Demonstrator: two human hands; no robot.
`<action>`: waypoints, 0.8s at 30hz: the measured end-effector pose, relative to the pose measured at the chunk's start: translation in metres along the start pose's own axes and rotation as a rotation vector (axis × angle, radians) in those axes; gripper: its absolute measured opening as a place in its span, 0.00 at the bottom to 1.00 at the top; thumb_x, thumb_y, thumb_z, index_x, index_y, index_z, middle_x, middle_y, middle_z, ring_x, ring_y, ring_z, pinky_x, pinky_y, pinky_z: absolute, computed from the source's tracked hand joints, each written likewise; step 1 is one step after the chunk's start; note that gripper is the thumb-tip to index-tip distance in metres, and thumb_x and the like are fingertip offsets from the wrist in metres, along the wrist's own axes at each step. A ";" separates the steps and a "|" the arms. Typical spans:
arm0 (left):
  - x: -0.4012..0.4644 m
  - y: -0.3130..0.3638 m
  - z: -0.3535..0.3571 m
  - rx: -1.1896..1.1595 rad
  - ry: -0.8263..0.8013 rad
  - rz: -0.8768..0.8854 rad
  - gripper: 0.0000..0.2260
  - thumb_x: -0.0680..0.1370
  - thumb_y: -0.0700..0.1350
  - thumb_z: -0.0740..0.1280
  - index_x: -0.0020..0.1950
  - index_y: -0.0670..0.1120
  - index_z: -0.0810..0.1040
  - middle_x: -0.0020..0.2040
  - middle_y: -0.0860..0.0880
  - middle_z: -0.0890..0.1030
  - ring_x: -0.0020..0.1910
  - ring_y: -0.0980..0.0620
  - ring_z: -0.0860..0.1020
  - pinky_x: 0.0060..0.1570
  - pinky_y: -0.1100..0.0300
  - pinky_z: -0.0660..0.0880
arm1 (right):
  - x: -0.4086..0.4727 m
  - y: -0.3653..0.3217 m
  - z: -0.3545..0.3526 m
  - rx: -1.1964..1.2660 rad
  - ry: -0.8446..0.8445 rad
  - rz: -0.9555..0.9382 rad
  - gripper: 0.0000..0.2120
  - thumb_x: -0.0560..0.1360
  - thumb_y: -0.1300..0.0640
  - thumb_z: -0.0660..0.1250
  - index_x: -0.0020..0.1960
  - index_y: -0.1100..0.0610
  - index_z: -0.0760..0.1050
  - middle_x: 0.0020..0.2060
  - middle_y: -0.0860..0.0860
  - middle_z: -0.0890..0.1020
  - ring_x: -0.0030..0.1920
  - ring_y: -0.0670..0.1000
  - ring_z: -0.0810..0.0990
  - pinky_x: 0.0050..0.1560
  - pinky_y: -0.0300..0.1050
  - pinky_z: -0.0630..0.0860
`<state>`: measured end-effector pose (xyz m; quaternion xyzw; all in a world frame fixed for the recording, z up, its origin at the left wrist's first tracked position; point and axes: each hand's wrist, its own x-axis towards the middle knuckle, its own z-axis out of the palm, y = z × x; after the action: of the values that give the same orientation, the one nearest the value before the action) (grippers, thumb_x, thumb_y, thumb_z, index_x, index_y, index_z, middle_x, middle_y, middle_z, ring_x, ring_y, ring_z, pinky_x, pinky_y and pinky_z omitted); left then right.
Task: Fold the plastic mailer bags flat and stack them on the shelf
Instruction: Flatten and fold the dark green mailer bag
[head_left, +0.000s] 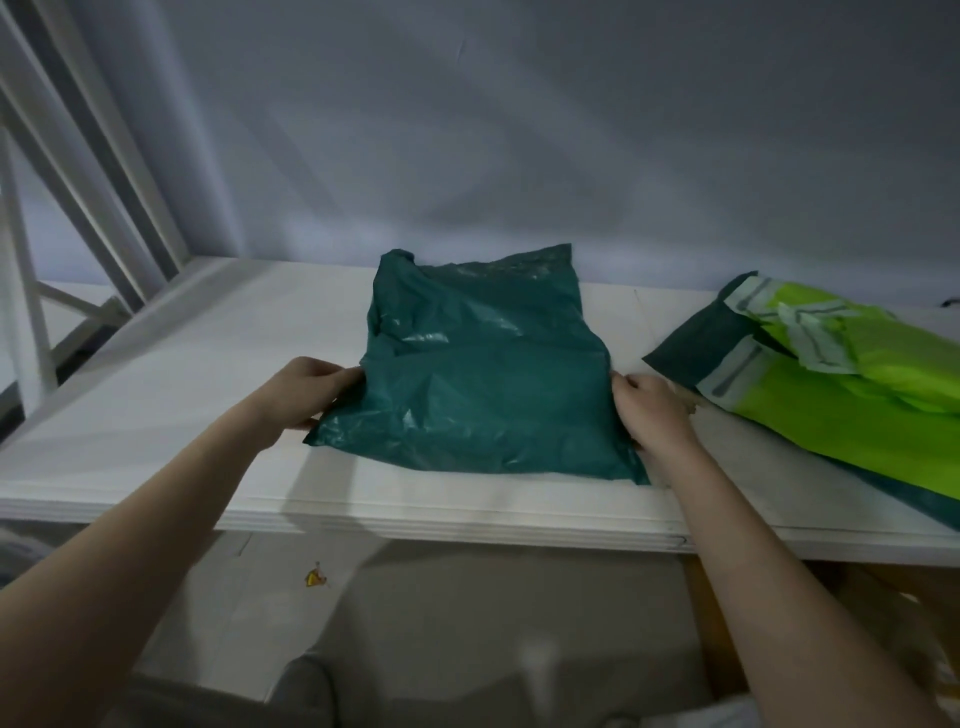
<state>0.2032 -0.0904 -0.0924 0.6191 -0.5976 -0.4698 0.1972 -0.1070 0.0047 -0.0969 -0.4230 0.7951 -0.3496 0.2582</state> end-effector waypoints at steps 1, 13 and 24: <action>-0.002 0.001 0.003 0.031 0.033 0.036 0.14 0.79 0.49 0.62 0.38 0.44 0.78 0.34 0.47 0.75 0.33 0.51 0.73 0.31 0.64 0.70 | -0.002 0.000 0.000 -0.028 0.022 -0.040 0.19 0.80 0.53 0.55 0.31 0.56 0.64 0.29 0.51 0.69 0.31 0.48 0.68 0.30 0.42 0.60; -0.006 0.004 0.023 0.222 0.299 0.247 0.10 0.78 0.43 0.61 0.44 0.43 0.81 0.41 0.45 0.79 0.43 0.46 0.74 0.43 0.58 0.67 | -0.010 -0.002 0.002 -0.025 0.048 -0.085 0.21 0.80 0.55 0.58 0.29 0.57 0.64 0.27 0.51 0.68 0.30 0.49 0.67 0.24 0.35 0.59; -0.001 0.000 0.023 0.357 0.585 0.270 0.15 0.81 0.45 0.55 0.49 0.36 0.76 0.45 0.39 0.78 0.44 0.39 0.73 0.41 0.55 0.65 | 0.000 0.007 0.005 -0.188 0.299 -0.211 0.15 0.82 0.57 0.52 0.39 0.59 0.68 0.34 0.54 0.73 0.37 0.53 0.72 0.39 0.44 0.64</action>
<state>0.1843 -0.0820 -0.1035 0.6674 -0.6649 -0.1310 0.3087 -0.1070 0.0063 -0.1053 -0.4697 0.8050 -0.3578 0.0583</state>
